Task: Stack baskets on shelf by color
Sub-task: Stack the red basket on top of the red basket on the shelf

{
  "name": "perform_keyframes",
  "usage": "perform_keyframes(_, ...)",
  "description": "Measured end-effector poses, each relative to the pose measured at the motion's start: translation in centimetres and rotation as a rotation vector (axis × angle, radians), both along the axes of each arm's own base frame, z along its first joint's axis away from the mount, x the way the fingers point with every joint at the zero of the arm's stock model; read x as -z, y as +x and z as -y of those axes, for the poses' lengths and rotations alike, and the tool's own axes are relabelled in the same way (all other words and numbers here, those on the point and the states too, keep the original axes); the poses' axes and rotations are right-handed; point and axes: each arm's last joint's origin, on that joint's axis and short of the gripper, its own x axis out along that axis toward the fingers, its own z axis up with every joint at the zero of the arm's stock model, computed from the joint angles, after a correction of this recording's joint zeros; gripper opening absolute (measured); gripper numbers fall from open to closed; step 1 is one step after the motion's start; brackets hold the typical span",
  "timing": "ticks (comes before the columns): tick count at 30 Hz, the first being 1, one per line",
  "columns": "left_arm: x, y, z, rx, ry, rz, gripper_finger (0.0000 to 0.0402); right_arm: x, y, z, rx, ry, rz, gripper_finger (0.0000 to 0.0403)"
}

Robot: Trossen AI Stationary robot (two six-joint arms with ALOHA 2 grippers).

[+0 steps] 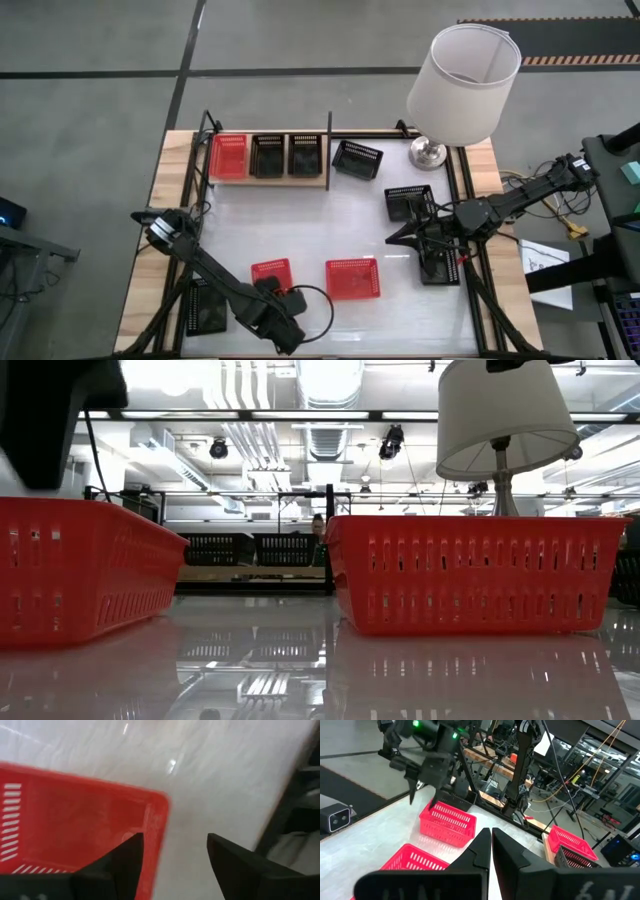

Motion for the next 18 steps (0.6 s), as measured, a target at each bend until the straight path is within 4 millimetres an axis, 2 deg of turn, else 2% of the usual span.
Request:
perform_keyframes(5, 1.6, -0.5, -0.3, 0.007, 0.026, -0.034, 0.0203, 0.0, 0.0, 0.0, 0.0, 0.0, 0.0, 0.0009)
perform_keyframes(10, 2.6, -0.8, -0.6, 0.01, 0.048, -0.06, 0.0183, 0.0, 0.0, 0.0, 0.0, 0.0, 0.0, 0.0009)
perform_keyframes(14, 3.1, -1.0, -0.8, 0.018, 0.048, -0.078, 0.0145, 0.0, 0.0, 0.0, 0.0, 0.0, -0.001, 0.0009)
perform_keyframes(18, 3.1, -1.1, -0.8, 0.064, 0.055, -0.084, 0.0081, 0.0, 0.0, 0.0, 0.0, 0.0, -0.001, 0.0009)
